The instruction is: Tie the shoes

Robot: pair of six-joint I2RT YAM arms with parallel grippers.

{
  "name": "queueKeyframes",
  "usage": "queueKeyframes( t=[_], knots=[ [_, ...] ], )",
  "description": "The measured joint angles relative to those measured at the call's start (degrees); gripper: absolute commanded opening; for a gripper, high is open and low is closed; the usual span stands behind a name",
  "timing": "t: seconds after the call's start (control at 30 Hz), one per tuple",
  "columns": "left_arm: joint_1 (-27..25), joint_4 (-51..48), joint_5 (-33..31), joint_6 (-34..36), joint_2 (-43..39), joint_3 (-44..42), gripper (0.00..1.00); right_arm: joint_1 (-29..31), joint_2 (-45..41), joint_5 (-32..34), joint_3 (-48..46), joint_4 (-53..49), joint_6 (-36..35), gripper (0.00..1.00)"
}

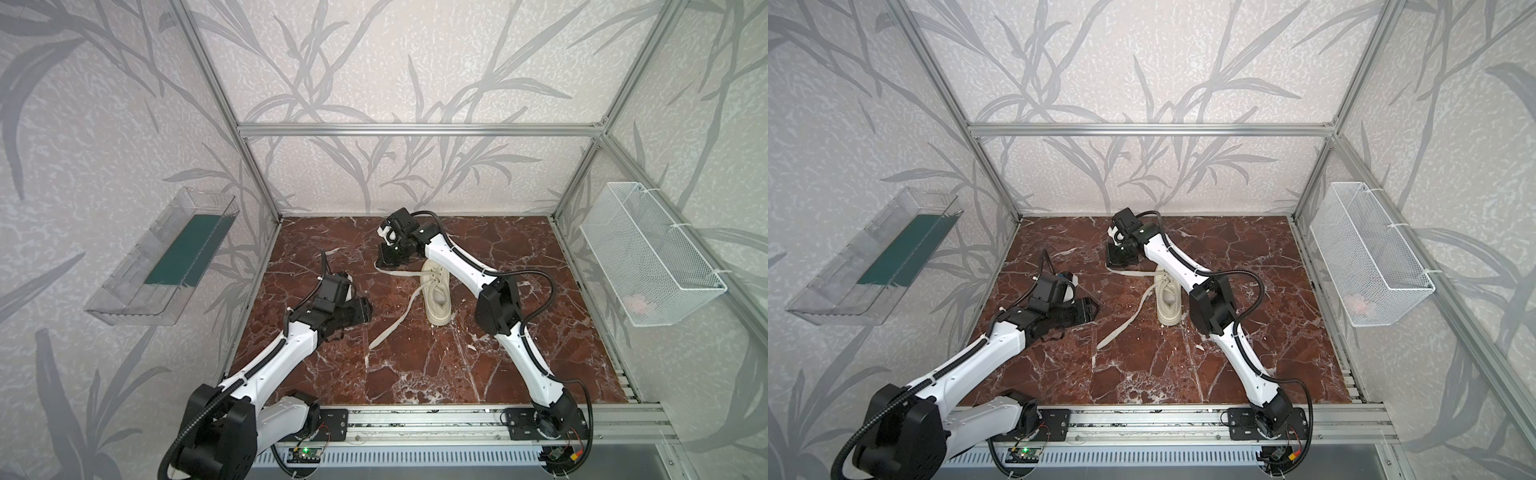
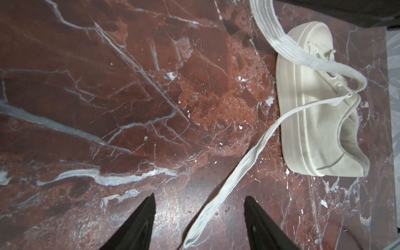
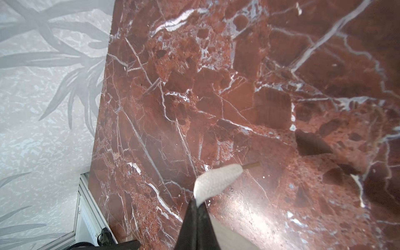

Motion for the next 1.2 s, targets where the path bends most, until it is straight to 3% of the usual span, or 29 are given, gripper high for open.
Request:
queueKeyframes(
  t=[0.07,0.27,0.4,0.63,0.93,1.2],
  knots=[
    [-0.52,-0.09,0.0,0.0,0.0,-0.35,0.67,0.04,0.52,-0.57,0.02,-0.39,0.26,0.05],
    [-3.26,-0.28,-0.22,0.0,0.13,-1.86,0.67,0.09,1.01,-1.84,0.02,-1.55,1.09,0.44],
    [-6.12,-0.66,-1.14,0.04,1.29,-2.12,0.67,0.09,0.9,-1.99,0.02,-1.6,0.79,0.54],
    [-9.79,-1.11,-3.67,0.39,3.8,-2.12,0.67,-0.63,-5.05,-1.68,-3.8,-1.64,-0.37,0.56],
    [-13.49,-1.57,-5.68,0.59,9.97,-1.64,0.65,-9.2,-26.93,-1.9,-26.34,4.79,-1.38,0.56],
    [-17.38,-3.72,-9.4,0.85,13.22,1.11,0.5,-15.82,-35.71,-1.4,-38.77,8.09,-2.29,0.56]
  ],
)
